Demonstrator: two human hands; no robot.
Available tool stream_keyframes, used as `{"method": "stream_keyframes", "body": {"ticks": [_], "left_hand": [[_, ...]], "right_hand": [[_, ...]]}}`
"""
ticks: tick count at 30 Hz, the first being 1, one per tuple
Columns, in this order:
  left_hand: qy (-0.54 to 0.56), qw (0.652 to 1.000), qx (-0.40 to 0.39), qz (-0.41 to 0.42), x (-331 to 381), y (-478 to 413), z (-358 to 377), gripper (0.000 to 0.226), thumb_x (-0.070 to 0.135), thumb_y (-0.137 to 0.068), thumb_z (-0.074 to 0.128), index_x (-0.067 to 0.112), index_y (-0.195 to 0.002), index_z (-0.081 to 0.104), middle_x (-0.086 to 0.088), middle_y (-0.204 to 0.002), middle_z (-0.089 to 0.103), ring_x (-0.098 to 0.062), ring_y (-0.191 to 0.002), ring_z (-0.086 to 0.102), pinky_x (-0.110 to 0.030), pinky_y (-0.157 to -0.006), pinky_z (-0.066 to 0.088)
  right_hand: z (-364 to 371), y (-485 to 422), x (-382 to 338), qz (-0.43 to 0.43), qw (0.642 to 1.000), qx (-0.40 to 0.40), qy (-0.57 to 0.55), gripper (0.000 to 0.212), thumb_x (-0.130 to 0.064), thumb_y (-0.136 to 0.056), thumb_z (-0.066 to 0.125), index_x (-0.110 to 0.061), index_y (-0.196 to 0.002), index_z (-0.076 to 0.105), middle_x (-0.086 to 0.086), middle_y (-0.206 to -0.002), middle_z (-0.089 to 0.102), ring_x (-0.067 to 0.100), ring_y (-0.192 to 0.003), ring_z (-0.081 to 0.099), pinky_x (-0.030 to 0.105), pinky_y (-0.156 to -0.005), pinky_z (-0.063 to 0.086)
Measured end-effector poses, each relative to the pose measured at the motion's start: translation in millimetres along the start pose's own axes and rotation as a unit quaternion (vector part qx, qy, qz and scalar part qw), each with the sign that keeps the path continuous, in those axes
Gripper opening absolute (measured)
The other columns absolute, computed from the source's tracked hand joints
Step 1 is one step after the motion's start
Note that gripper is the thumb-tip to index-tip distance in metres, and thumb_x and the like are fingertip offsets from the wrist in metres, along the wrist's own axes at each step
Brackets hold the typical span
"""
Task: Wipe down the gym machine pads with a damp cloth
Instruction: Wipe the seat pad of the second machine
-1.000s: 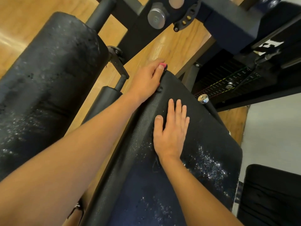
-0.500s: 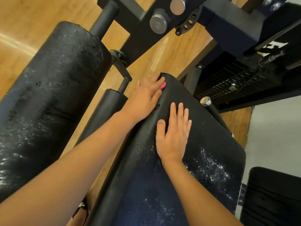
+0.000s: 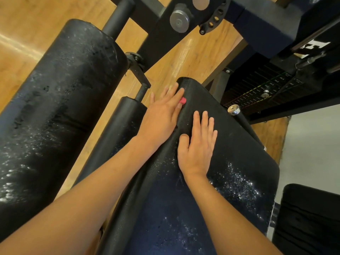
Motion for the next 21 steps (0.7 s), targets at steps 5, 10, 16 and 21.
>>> {"method": "stream_keyframes", "body": {"ticks": [5, 10, 16, 21], "left_hand": [[0.033, 0.999, 0.002, -0.024, -3.4, -2.4, 4.8, 0.048, 0.03, -0.112, 0.034, 0.022, -0.159, 0.033, 0.002, -0.17, 0.017, -0.023, -0.158, 0.007, -0.047, -0.125, -0.006], [0.018, 0.999, -0.029, -0.016, -10.1, 30.8, 1.9, 0.051, 0.027, -0.112, 0.032, 0.025, -0.162, 0.025, 0.004, -0.171, 0.013, -0.023, -0.158, 0.006, -0.047, -0.124, -0.009], [0.001, 0.999, -0.051, -0.019, -14.0, 98.1, -3.1, 0.05, 0.031, -0.108, 0.03, 0.03, -0.158, 0.022, 0.008, -0.169, 0.012, -0.019, -0.157, 0.004, -0.046, -0.127, -0.003], [-0.023, 0.999, -0.027, -0.029, -6.0, 81.3, -3.3, 0.051, 0.029, -0.111, 0.034, 0.022, -0.161, 0.025, 0.002, -0.17, 0.016, -0.023, -0.158, 0.008, -0.042, -0.124, -0.006]], "right_hand": [[1.2, -0.3, 1.6, -0.001, 1.0, 0.004, -0.004, 0.072, -0.034, -0.092, 0.03, -0.023, -0.163, 0.024, -0.002, -0.172, 0.011, 0.017, -0.159, -0.003, 0.046, -0.129, 0.0], [1.0, 0.0, 2.8, 0.0, 1.0, 0.007, -0.005, 0.072, -0.034, -0.092, 0.03, -0.024, -0.163, 0.024, -0.001, -0.172, 0.012, 0.018, -0.159, -0.001, 0.048, -0.129, 0.002], [1.9, -0.6, 2.8, -0.007, 1.0, 0.012, 0.003, 0.071, -0.034, -0.093, 0.032, -0.024, -0.163, 0.024, 0.0, -0.172, 0.013, 0.019, -0.159, 0.001, 0.049, -0.129, 0.004], [3.1, -1.2, 3.1, -0.005, 1.0, 0.014, 0.003, 0.071, -0.034, -0.093, 0.03, -0.025, -0.163, 0.024, 0.0, -0.172, 0.014, 0.019, -0.159, 0.002, 0.049, -0.129, 0.004]]}}
Point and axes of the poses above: each hand's wrist, its own y-axis away from the middle knuckle, its own z-axis out of the palm, x = y × z, the point moved 3 cm from there along -y, towards the middle knuckle
